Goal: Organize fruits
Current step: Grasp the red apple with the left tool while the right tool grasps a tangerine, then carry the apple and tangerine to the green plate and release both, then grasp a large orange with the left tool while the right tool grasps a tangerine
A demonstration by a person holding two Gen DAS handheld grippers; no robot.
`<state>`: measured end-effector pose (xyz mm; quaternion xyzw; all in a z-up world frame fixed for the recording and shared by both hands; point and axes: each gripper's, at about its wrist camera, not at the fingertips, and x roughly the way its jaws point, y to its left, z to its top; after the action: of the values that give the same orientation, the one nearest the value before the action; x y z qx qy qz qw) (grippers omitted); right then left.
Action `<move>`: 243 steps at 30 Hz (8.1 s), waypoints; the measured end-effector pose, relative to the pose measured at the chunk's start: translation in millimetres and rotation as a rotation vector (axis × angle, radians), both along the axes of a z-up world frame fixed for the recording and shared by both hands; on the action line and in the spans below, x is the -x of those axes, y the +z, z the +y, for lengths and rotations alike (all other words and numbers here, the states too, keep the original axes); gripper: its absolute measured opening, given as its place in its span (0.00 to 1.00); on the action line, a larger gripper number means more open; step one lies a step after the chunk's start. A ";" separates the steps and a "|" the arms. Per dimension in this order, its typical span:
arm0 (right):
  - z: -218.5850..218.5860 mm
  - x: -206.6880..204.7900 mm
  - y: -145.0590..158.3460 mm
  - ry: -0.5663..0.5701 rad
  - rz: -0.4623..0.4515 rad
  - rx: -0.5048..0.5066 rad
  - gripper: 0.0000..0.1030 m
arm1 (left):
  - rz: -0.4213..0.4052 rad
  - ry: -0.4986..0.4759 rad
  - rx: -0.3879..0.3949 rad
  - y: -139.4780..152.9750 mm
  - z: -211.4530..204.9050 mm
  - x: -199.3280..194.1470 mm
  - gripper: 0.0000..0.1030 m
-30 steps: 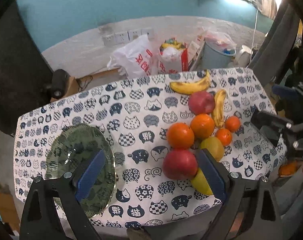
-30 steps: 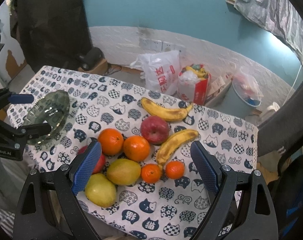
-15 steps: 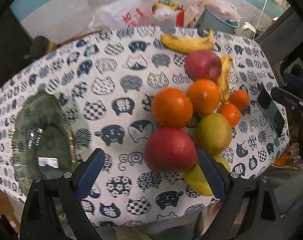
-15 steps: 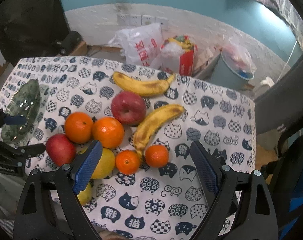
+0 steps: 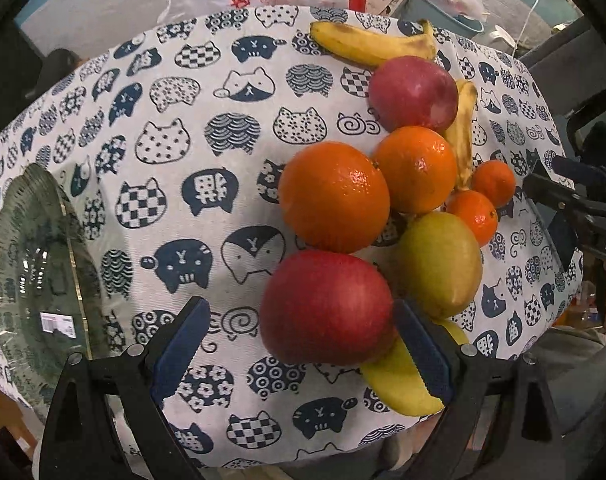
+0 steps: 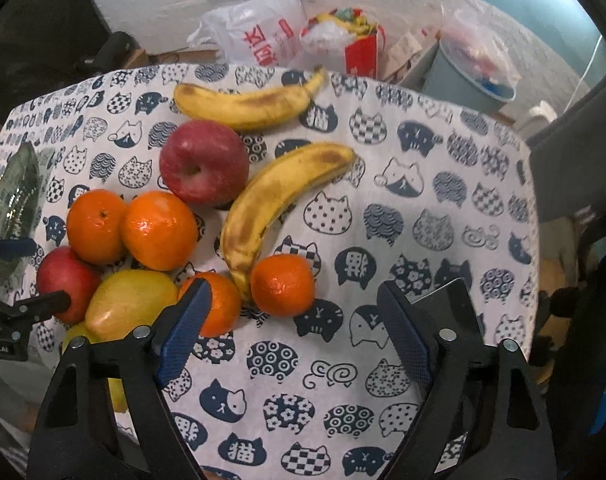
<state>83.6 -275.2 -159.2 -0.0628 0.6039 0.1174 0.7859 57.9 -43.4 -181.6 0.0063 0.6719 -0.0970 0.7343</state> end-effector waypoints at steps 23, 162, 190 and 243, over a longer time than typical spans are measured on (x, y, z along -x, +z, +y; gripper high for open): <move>-9.8 -25.5 -68.8 -0.016 0.157 -0.085 0.43 | 0.036 -0.050 0.082 -29.7 -20.3 -1.4 0.75; 338.8 51.6 4.2 0.607 0.046 -0.246 0.52 | -0.182 0.318 -0.162 19.4 228.4 83.3 0.78; 124.9 18.9 38.1 0.146 -0.009 -0.131 0.66 | -0.203 0.111 -0.061 55.0 89.1 36.9 0.78; 37.5 7.1 -26.3 0.015 0.059 -0.087 0.45 | 0.007 0.105 0.085 -26.0 -2.9 -46.2 0.79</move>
<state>76.5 -237.8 -185.5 -0.0295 0.6208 0.1512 0.7687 104.1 -46.3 -207.7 -0.0605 0.6692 -0.0869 0.7355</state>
